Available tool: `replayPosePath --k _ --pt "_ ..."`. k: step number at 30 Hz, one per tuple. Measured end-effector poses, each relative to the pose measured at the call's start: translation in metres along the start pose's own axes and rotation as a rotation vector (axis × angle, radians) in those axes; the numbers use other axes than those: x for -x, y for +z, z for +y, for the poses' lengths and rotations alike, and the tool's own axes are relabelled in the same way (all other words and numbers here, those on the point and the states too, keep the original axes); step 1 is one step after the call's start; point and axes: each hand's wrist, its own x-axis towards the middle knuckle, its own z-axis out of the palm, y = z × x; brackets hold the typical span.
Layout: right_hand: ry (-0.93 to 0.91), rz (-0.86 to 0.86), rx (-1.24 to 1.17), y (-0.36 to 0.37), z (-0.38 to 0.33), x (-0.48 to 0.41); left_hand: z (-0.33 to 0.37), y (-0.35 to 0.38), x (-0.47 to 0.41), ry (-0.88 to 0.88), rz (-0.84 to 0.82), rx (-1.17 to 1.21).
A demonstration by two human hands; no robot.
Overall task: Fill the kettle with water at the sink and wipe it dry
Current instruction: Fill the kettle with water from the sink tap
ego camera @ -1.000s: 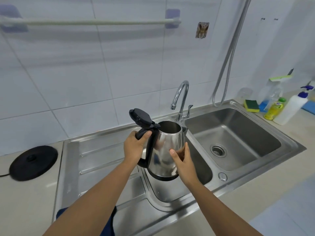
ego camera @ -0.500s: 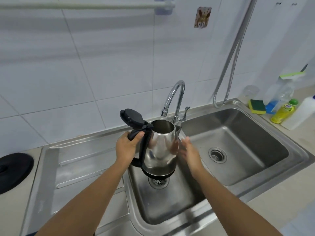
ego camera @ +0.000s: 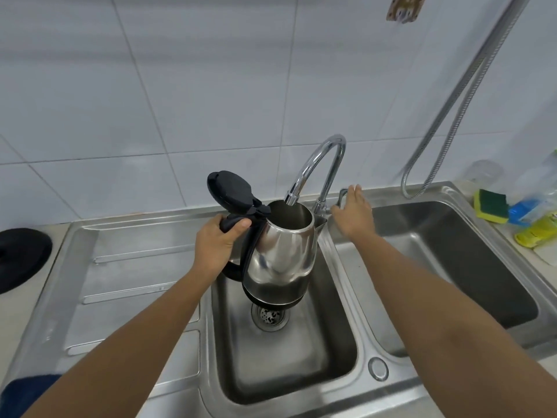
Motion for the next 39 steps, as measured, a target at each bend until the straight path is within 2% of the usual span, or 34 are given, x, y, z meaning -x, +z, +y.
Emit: replayPosePath --k 4,17,39 --pt "-0.038 -0.05 0.101 0.0 -0.002 -0.011 0.002 0.005 -0.004 -0.005 -0.002 0.003" --pt "-0.043 0.004 0.113 0.016 0.008 -0.001 -0.003 0.008 0.005 -0.008 0.001 0.036" --pt "-0.062 -0.054 0.197 0.019 0.017 0.02 -0.006 0.001 0.005 -0.028 0.02 0.031"
